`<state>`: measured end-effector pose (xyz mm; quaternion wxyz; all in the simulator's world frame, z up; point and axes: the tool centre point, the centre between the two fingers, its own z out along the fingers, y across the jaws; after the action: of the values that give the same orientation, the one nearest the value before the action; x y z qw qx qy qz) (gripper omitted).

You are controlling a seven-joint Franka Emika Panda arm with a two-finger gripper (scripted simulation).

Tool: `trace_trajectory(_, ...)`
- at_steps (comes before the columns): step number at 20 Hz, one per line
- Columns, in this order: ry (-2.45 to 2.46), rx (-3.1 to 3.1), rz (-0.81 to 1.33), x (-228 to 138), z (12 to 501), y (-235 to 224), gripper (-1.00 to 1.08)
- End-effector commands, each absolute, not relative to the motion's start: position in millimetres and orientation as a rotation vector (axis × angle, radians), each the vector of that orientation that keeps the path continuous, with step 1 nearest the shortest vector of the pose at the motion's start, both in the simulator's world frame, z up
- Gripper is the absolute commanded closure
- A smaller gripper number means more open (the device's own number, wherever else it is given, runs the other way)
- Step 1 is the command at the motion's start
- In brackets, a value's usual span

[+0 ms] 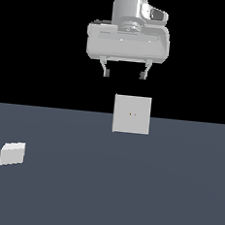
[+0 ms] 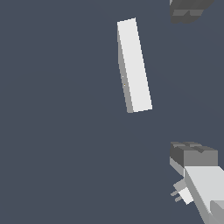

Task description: Plug the charger into the wall socket.

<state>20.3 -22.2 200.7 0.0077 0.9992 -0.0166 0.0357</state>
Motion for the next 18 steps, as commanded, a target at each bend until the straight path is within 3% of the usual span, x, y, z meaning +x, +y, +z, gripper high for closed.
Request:
trace_trajectory(1, -0.052, 3.124, 0.112, 20.3, 200.7, -22.2, -0.92)
trace_trajectory(9, 0.007, 3.129, 0.132, 16.5, 192.1, -8.7, -0.92)
trace_trajectory(18, 0.213, 3.138, 0.201, 0.1, 162.1, 37.6, -0.92)
